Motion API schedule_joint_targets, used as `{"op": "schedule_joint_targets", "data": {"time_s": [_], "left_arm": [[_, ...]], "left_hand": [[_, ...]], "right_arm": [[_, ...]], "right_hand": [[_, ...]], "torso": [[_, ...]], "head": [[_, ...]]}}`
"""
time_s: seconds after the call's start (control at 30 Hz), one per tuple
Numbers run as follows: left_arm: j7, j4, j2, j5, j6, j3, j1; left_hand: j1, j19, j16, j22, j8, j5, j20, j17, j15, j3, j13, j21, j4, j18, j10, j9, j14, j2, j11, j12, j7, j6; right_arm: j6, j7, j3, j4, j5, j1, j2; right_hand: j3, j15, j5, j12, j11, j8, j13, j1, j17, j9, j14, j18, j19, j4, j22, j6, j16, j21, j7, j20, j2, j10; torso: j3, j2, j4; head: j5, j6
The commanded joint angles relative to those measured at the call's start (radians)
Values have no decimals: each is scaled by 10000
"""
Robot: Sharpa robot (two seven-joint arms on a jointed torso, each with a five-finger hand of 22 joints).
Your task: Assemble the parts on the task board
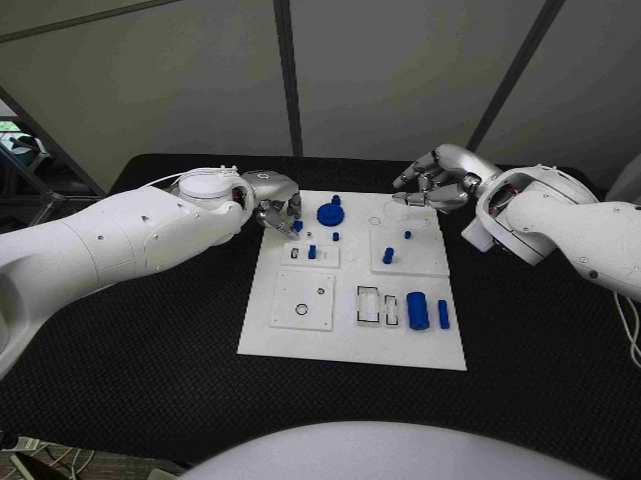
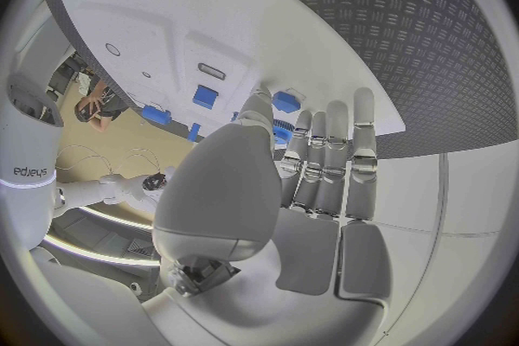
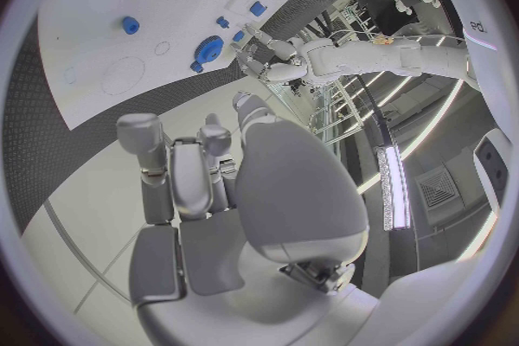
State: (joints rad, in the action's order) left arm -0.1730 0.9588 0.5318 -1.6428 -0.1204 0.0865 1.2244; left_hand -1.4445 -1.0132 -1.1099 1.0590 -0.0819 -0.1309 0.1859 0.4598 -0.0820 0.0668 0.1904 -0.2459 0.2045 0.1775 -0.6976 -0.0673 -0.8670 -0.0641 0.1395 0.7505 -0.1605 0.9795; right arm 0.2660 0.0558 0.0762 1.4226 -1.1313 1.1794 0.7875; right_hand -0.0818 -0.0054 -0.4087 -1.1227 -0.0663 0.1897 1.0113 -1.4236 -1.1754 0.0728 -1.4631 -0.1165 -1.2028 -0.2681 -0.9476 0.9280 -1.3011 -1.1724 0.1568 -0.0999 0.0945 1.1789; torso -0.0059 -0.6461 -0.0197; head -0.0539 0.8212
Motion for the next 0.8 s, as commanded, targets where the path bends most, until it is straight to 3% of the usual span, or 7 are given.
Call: {"op": "schedule_joint_targets", "data": {"time_s": [0.03, 0.17, 0.37, 0.8], "left_arm": [[94, -2, -42, 96, -238, -1, 12], [38, 0, -75, 118, -226, -1, 10], [-18, -2, -98, 145, -54, -1, 8], [21, 14, -59, 155, 285, -1, 2]], "left_hand": [[-318, -107, -71, -20, -83, 22, -4, -17, 28, -54, -5, 81, -184, 48, -57, -5, -70, 149, -30, 31, 35, 117], [-677, -149, -84, -20, -120, 113, -45, -32, 73, -170, -46, 98, -392, 49, -113, -3, -78, 384, -82, -11, 107, 209], [-964, -160, -83, 6, -119, 160, -91, -46, 121, -286, -122, 105, -576, 48, -144, 5, -52, 546, -135, -125, 164, 246], [-1011, -142, -91, 59, -107, 200, -126, -54, 152, -235, -202, 106, -667, 37, -193, 10, -17, 486, -170, -249, 147, 271]], "right_arm": [[-37, -50, 6, 15, 13, 14, -1], [-44, -47, 6, 17, 13, 14, 3], [-53, -46, 6, 18, 13, 14, 3], [-75, -37, 6, 16, 13, 13, 12]], "right_hand": [[-66, -73, -32, -41, 18, 56, 7, -3, -16, -7, -328, -95, -39, 4, -10, 1, 49, 37, -38, 28, -56, 25], [-66, -73, -32, -41, 18, 56, 7, -3, -16, -7, -328, -95, -39, 4, -10, 1, 49, 37, -38, 28, -56, 25], [-66, -73, -32, -41, 18, 56, 7, -3, -16, -7, -328, -95, -39, 4, -10, 1, 49, 37, -38, 28, -56, 25], [-66, -73, -32, -41, 18, 56, 7, -3, -16, -7, -328, -95, -39, 4, -10, 1, 49, 37, -38, 28, -56, 25]], "torso": [[3, -7, 5], [2, -3, 0], [0, -2, 5], [-4, 1, -6]], "head": [[8, 7], [15, 22], [24, 28], [41, 41]]}}
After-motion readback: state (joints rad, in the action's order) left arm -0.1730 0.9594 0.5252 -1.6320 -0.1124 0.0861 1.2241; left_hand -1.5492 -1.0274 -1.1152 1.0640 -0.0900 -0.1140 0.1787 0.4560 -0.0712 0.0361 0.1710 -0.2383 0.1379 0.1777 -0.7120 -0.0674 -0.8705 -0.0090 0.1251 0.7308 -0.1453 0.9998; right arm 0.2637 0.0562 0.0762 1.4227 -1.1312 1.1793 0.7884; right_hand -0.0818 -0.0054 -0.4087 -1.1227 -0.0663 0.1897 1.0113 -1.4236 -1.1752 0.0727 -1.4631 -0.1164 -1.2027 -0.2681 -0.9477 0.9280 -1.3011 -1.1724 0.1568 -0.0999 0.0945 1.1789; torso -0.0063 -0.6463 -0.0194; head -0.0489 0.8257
